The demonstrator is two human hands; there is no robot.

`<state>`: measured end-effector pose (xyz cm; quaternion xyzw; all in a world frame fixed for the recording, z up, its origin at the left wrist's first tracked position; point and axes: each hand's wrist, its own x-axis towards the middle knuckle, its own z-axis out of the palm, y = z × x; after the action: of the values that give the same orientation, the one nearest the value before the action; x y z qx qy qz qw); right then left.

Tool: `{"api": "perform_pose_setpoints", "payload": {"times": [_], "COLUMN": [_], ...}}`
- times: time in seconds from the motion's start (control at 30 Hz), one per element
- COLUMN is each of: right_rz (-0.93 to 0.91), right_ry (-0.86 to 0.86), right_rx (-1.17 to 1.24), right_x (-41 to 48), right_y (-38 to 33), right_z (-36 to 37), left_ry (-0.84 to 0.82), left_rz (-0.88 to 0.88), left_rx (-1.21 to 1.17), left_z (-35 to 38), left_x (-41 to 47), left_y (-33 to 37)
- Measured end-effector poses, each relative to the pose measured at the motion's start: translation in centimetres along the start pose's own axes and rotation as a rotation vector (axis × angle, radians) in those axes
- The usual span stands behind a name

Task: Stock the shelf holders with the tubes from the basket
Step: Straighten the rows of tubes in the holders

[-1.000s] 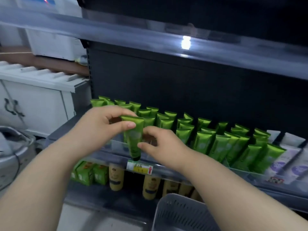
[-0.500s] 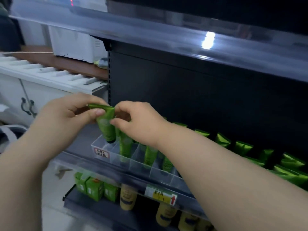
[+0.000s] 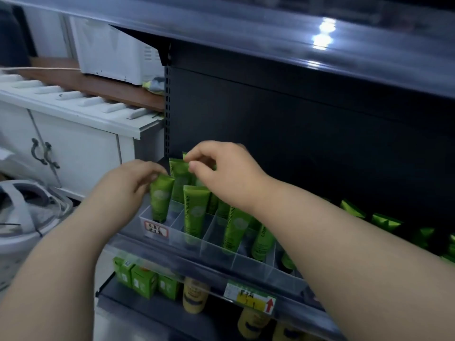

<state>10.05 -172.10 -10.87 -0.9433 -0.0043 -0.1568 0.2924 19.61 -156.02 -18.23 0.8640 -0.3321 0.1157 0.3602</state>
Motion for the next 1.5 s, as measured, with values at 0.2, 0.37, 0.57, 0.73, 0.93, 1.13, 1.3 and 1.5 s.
{"api": "perform_pose_setpoints", "payload": {"times": [0.2, 0.37, 0.57, 0.73, 0.93, 1.13, 1.3, 1.5], "right_rz": [0.047, 0.065, 0.073, 0.135, 0.213, 0.284, 0.343, 0.432], "right_ry": [-0.018, -0.019, -0.003, 0.040, 0.105, 0.125, 0.197, 0.177], "right_rx": [-0.046, -0.088, -0.200, -0.259, -0.280, -0.307, -0.308, -0.318], "right_x": [-0.9, -1.9, -5.1, -8.0, -10.7, -12.8, -14.6, -14.8], "right_y": [1.2, 2.0, 3.3, 5.3, 6.7, 8.1, 9.4, 10.9], "right_z": [-0.6, -1.4, -4.1, -7.2, -9.7, -11.8, -13.3, -14.9], "left_ry": [-0.002, 0.083, 0.126, 0.112, 0.024, -0.097, -0.164, -0.188], "left_rz": [-0.067, -0.043, 0.029, 0.100, 0.250, 0.414, 0.446, 0.479], "left_rx": [-0.086, 0.027, 0.063, 0.068, 0.102, 0.056, 0.029, 0.039], "left_z": [1.9, 1.4, 0.7, 0.5, 1.3, 4.1, 6.2, 7.7], "left_x": [0.1, 0.1, -0.1, -0.6, -1.7, -4.2, -5.0, -5.2], "left_y": [0.1, 0.7, 2.1, 5.0, 9.5, 13.5, 14.8, 16.4]}}
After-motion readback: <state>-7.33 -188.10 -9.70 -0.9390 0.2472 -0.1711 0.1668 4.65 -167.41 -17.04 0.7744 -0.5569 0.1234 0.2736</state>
